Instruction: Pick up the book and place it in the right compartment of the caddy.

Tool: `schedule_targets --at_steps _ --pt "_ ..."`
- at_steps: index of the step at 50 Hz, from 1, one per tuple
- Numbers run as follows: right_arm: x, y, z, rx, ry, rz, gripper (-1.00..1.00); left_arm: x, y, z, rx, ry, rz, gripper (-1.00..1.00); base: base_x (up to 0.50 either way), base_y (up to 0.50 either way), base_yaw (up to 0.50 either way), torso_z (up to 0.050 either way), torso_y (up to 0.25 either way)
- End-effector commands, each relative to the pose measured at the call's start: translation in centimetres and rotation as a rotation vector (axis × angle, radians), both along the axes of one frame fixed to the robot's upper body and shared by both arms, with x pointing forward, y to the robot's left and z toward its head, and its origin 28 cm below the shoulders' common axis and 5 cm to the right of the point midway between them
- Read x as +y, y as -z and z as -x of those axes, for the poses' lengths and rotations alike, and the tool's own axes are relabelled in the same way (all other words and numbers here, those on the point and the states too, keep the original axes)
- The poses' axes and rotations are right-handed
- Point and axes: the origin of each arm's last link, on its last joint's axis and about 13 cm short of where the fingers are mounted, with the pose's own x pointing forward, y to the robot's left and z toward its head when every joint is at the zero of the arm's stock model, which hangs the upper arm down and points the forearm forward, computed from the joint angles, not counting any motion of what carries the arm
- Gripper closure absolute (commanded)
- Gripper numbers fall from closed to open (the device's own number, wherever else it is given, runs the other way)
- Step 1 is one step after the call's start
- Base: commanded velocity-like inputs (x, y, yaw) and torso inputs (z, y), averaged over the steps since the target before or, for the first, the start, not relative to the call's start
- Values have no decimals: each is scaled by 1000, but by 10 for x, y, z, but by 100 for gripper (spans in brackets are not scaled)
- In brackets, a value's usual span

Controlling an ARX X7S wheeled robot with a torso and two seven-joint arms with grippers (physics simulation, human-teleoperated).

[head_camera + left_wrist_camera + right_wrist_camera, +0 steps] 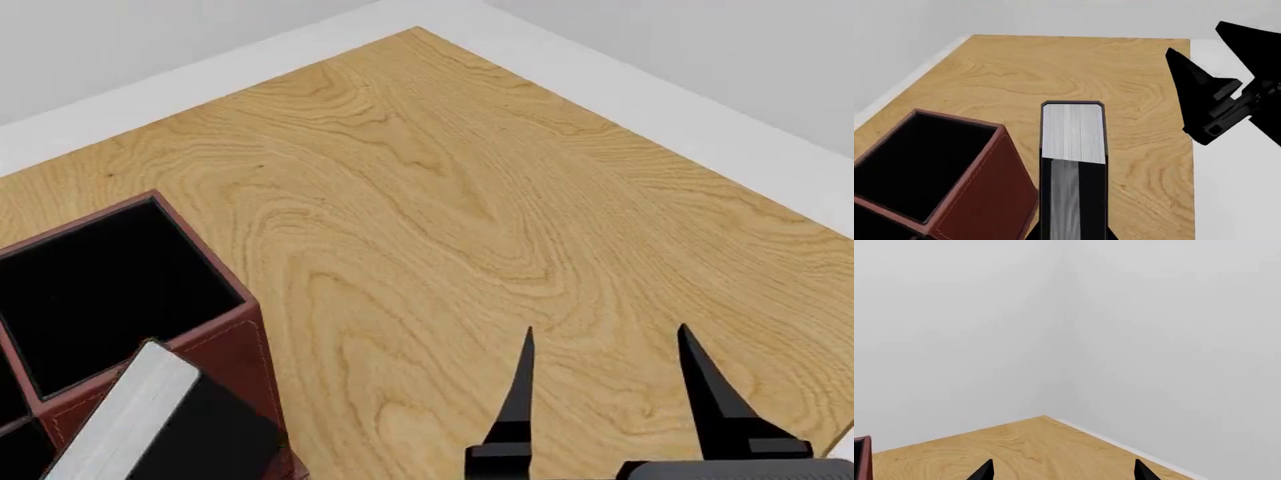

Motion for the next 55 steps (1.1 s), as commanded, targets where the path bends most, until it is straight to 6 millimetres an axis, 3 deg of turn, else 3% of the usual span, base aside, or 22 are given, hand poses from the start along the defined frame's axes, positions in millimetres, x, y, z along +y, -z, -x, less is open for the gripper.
schedule_targets --at_steps 1,15,22,28,43,55 --pt "0 0 -1 1 -4 -1 -100 1 -28 2 -90 -35 34 100 0 0 0 0 0" --pt "0 0 -1 1 -4 -3 -100 3 -53 6 -177 -53 27 100 0 0 0 0 1" --pt "0 1 -2 3 -8 -7 -100 5 -75 -7 -217 -98 33 100 0 0 0 0 1" --pt "0 2 -2 6 -9 -10 -100 5 -94 -5 -263 -94 43 100 0 0 0 0 0" --pt "2 3 -6 14 -19 -11 -100 8 -128 -29 -318 -96 -13 100 0 0 0 0 1" --pt "2 4 -7 16 -23 -14 -100 12 -143 -52 -284 -112 -42 100 0 0 0 0 2"
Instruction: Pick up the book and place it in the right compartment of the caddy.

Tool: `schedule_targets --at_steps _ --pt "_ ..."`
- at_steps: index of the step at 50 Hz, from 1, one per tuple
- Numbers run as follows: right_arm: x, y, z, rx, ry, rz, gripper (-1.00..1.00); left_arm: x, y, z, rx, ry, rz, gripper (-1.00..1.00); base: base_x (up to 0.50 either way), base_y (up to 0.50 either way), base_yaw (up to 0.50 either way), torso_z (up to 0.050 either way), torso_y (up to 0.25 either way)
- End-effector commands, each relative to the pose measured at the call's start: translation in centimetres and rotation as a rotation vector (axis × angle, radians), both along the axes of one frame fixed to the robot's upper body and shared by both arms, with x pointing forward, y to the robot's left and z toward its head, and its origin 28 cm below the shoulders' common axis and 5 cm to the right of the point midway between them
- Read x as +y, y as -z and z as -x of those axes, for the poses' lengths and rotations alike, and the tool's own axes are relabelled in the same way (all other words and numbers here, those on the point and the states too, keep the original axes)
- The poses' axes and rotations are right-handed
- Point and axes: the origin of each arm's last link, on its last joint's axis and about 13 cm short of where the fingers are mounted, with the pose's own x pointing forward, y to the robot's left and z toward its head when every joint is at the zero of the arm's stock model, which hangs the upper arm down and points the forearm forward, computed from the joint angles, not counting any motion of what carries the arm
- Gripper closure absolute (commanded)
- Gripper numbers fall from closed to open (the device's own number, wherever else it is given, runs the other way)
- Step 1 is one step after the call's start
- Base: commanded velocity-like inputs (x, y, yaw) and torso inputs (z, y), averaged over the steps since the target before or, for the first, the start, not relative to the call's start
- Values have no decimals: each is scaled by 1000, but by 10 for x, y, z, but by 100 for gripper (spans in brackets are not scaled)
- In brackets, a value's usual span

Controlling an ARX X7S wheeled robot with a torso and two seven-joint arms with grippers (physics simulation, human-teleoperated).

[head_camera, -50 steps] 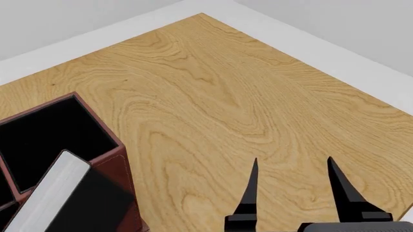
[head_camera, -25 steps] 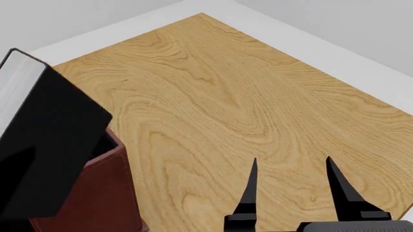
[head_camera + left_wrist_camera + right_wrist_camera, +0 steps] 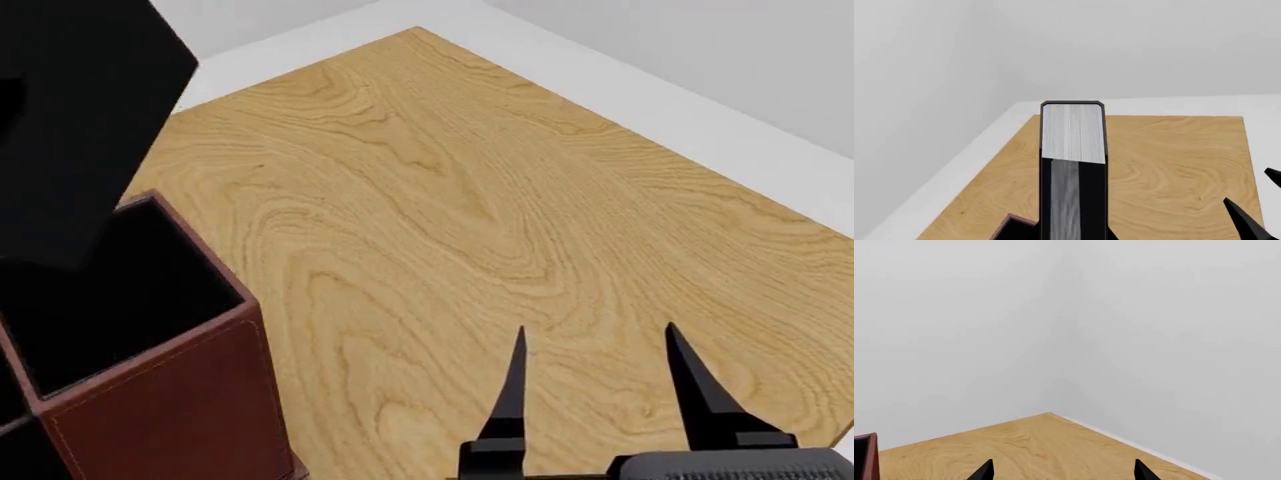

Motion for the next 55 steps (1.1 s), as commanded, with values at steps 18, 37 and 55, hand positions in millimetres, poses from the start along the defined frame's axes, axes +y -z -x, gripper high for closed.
schedule_targets --at_steps 18,37,55 --pt "1 1 -2 6 -8 -4 -100 7 -8 -58 97 -139 -41 100 0 -1 0 0 1" --pt "1 3 -3 8 -11 -11 -100 10 13 -88 151 -210 -55 100 0 0 0 0 2" --pt "1 3 -4 10 -12 -14 -100 13 32 -84 184 -204 -92 100 0 0 0 1 2"
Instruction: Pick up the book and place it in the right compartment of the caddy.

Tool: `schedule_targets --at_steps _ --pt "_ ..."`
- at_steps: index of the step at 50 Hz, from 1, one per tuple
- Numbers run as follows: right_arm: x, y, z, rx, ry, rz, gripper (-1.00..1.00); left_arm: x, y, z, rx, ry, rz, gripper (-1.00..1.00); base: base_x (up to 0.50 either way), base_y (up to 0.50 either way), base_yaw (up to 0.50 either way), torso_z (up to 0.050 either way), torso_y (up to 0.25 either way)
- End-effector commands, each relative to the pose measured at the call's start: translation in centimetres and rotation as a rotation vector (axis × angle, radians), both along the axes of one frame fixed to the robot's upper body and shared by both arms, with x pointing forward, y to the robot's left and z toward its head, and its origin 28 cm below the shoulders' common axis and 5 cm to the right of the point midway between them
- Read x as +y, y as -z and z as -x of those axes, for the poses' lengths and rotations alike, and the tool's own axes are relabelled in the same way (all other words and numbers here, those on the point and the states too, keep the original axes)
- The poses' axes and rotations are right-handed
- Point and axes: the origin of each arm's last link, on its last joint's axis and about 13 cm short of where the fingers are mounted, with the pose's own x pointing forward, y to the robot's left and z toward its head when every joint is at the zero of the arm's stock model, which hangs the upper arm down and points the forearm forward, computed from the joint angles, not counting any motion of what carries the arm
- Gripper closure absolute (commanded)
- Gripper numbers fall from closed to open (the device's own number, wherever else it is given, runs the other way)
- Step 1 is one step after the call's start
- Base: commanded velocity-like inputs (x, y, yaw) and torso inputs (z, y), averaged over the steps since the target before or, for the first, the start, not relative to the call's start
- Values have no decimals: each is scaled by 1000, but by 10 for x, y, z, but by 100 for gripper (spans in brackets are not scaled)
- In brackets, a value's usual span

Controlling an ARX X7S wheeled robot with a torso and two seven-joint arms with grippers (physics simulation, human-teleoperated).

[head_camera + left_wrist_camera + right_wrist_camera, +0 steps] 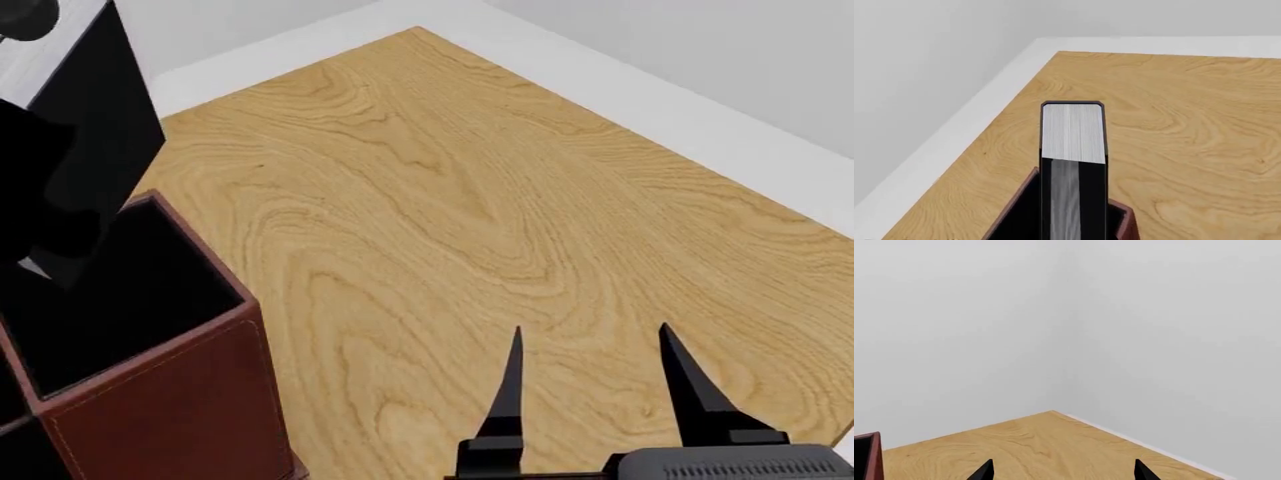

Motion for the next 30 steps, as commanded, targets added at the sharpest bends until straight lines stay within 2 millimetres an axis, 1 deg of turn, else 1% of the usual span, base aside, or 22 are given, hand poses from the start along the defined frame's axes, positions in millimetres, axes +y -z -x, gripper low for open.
schedule_targets --at_steps 1,14,18,23,30 --pt "0 0 -1 2 -2 -1 -100 3 5 -1 -19 -40 -14 100 0 0 0 0 0" --pt "1 1 -1 6 -4 2 -100 7 12 -2 -4 -51 -10 100 0 0 0 0 2" --pt "2 1 -1 7 -5 3 -100 8 13 1 0 -47 -9 100 0 0 0 0 0" --pt "2 1 -1 6 -6 3 -100 11 16 -4 9 -65 1 100 0 0 0 0 2" --pt "1 1 -1 8 -5 0 -100 12 18 -7 19 -72 13 100 0 0 0 0 1"
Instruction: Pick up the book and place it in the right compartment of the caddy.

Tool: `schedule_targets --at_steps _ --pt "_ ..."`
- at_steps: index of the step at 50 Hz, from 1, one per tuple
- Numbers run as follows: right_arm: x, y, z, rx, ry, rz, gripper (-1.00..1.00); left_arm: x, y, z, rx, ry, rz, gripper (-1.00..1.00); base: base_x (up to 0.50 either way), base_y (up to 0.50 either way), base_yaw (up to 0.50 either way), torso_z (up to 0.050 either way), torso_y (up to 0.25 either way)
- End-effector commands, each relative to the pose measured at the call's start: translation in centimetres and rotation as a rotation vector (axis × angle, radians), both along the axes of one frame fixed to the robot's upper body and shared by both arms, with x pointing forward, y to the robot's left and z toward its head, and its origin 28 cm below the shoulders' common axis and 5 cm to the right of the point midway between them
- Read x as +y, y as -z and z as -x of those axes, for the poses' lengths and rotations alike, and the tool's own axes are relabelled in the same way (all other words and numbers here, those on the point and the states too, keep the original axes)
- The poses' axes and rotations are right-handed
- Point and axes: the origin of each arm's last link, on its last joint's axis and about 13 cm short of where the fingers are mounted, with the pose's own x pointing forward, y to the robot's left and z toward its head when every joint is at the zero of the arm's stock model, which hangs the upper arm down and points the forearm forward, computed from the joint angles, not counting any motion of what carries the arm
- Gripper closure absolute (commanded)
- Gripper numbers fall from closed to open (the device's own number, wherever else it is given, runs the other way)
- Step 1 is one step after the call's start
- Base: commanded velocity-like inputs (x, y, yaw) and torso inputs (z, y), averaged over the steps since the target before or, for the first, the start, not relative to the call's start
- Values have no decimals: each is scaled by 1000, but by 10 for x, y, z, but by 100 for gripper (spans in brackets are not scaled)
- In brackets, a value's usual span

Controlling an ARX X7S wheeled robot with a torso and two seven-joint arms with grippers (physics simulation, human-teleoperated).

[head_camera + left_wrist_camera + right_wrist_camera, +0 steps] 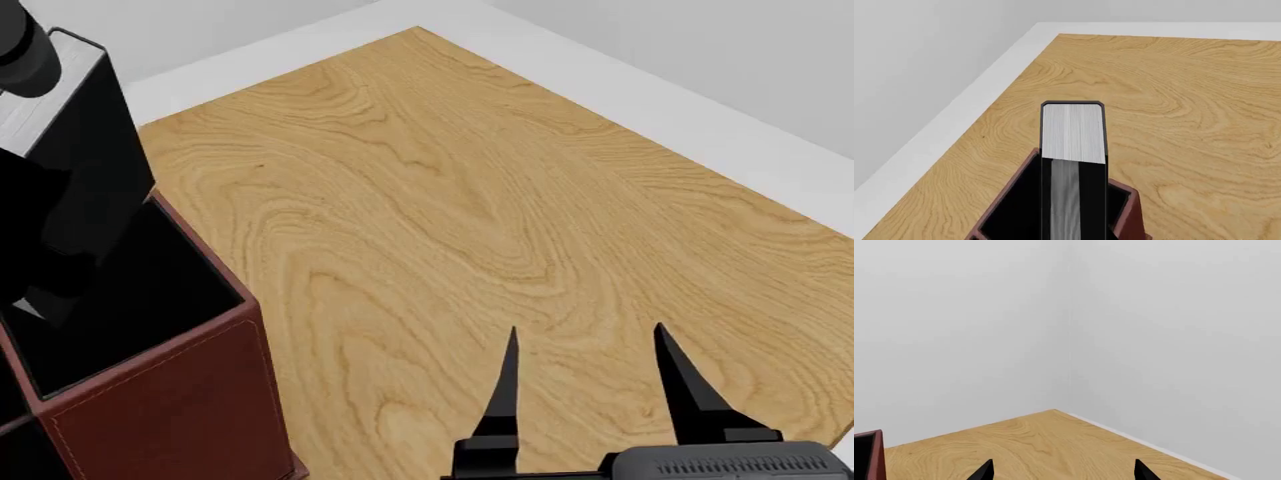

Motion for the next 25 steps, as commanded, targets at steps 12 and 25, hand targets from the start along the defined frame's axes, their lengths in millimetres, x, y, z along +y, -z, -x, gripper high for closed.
schedule_targets --at_steps 12,25 --pt "0 2 -2 6 0 -3 -100 5 6 -15 -10 -70 37 100 0 0 0 0 2" --pt "0 2 -2 8 -1 -4 -100 8 15 -24 9 -97 39 100 0 0 0 0 2"
